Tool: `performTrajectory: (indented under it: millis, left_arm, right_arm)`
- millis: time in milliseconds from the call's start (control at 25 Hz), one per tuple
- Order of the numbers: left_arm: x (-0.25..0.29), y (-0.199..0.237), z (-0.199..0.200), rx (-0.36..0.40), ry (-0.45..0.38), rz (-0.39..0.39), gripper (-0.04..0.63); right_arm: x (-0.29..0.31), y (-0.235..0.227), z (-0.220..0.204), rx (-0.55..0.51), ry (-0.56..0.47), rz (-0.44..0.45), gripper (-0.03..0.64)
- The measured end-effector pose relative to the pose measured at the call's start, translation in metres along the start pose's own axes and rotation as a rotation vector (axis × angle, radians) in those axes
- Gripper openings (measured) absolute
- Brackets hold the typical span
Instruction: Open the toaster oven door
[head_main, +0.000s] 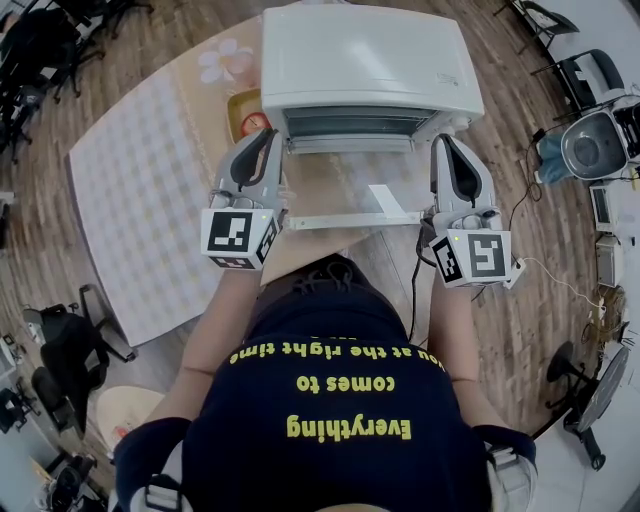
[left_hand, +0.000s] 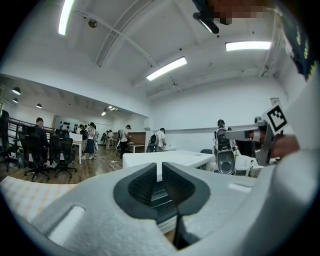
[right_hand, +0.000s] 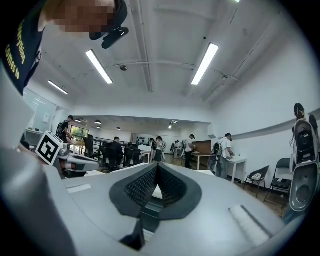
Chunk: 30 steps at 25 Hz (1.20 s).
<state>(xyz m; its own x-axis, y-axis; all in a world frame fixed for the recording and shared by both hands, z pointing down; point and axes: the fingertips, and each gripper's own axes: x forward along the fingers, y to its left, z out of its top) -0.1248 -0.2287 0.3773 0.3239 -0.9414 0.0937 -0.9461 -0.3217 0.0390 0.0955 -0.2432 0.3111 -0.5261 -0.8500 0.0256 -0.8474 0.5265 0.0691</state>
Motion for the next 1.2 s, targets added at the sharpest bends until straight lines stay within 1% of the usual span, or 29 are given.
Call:
performTrajectory:
  millis: [280, 720, 1200]
  left_arm:
    - [-0.006, 0.007, 0.004, -0.009, -0.009, 0.019, 0.034]
    - [-0.007, 0.005, 0.011, -0.009, -0.022, 0.008, 0.033]
    - [-0.008, 0.004, 0.012, -0.006, -0.024, -0.001, 0.034]
  right_arm:
    - [0.011, 0.01, 0.0, 0.039, -0.018, 0.021, 0.011]
    - [0.017, 0.028, 0.002, 0.05, -0.026, 0.059, 0.011]
    - [0.015, 0.03, 0.001, 0.055, -0.024, 0.055, 0.011]
